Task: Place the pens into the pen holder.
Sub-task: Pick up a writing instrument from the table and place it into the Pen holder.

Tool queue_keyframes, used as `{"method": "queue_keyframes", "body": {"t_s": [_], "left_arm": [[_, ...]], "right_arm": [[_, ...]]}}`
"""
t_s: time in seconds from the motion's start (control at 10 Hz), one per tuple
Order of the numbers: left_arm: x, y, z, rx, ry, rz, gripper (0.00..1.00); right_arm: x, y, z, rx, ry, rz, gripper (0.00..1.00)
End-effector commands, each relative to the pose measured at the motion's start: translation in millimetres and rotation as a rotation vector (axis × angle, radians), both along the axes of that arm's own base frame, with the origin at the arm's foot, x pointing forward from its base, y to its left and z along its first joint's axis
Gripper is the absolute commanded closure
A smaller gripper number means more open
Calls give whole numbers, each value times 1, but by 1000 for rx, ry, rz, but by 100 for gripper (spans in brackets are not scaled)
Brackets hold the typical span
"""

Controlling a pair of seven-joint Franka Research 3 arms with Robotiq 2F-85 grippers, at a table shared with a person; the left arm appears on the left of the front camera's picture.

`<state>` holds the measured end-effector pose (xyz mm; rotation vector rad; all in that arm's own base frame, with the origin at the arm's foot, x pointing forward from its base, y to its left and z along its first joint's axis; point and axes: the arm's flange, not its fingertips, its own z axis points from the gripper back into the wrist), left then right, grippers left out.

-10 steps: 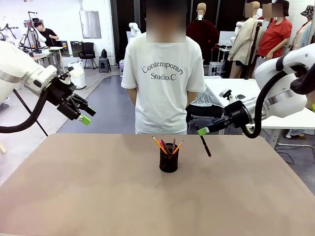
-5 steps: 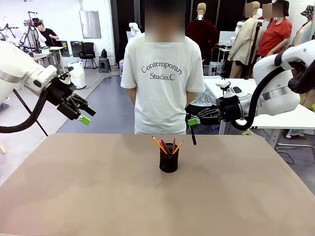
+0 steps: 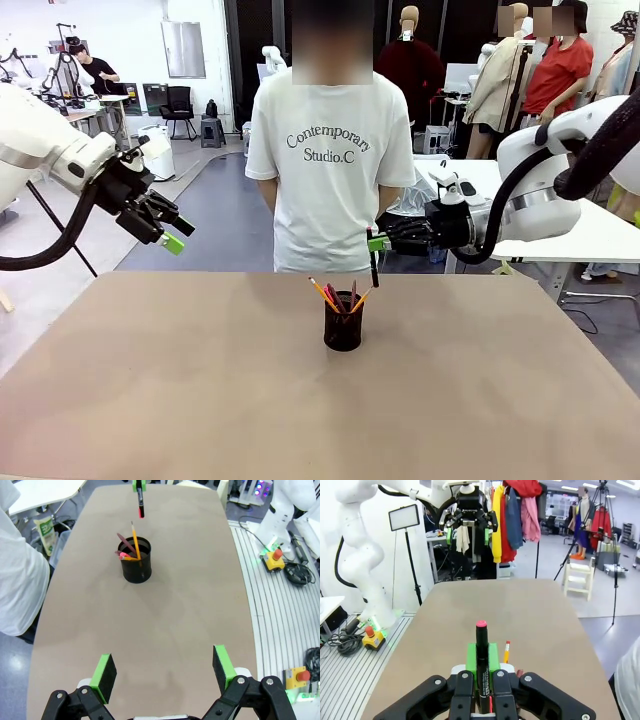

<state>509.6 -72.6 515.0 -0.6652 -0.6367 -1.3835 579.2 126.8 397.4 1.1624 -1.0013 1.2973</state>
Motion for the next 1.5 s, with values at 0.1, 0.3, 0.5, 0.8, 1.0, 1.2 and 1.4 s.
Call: {"method": "queue_keyframes", "body": {"t_s": [0.1,0.3,0.5,0.8,1.0,1.2,1.4], "left_arm": [[-1,0,2,0,6,10,0],[-1,0,2,0,6,10,0],[-1,0,2,0,6,10,0],[-1,0,2,0,6,10,0],[-1,0,2,0,6,10,0],[-1,0,2,0,6,10,0],[-1,0,2,0,6,10,0]], "right_arm": [[-12,-3,8,-15,-3,3,100],[1,9,-10,97,-100,-95,100],[10,24,-20,109,-89,-71,100],[15,36,-42,108,-48,-30,100],[12,37,-50,99,-33,-16,100],[14,36,-51,111,-17,-9,69],[11,37,-48,112,-9,-11,31]]}}
